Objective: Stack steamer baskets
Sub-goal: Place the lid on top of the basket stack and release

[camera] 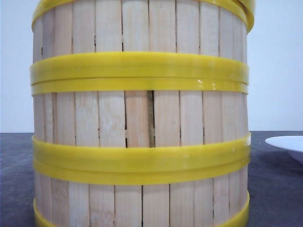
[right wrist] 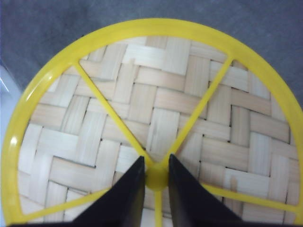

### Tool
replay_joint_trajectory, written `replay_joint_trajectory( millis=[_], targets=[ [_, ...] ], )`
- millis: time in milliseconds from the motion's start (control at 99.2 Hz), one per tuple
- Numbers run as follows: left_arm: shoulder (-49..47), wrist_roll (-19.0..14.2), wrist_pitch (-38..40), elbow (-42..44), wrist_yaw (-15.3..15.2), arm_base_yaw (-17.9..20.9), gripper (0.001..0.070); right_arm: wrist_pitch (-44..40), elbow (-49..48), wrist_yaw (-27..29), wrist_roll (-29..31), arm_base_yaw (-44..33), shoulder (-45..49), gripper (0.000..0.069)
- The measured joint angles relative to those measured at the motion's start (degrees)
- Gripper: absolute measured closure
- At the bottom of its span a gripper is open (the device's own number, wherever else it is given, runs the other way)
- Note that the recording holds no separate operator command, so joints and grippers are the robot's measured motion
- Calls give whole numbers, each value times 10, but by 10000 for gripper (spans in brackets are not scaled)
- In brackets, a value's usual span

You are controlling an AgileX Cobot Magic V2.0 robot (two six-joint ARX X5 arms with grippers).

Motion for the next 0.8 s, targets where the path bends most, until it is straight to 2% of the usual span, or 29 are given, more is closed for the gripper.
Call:
replay_joint_trajectory(
  millis=[796],
  targets=[
    [0, 0, 0, 0, 0, 0, 412, 7, 0, 13, -3, 19, 6, 633]
  ],
)
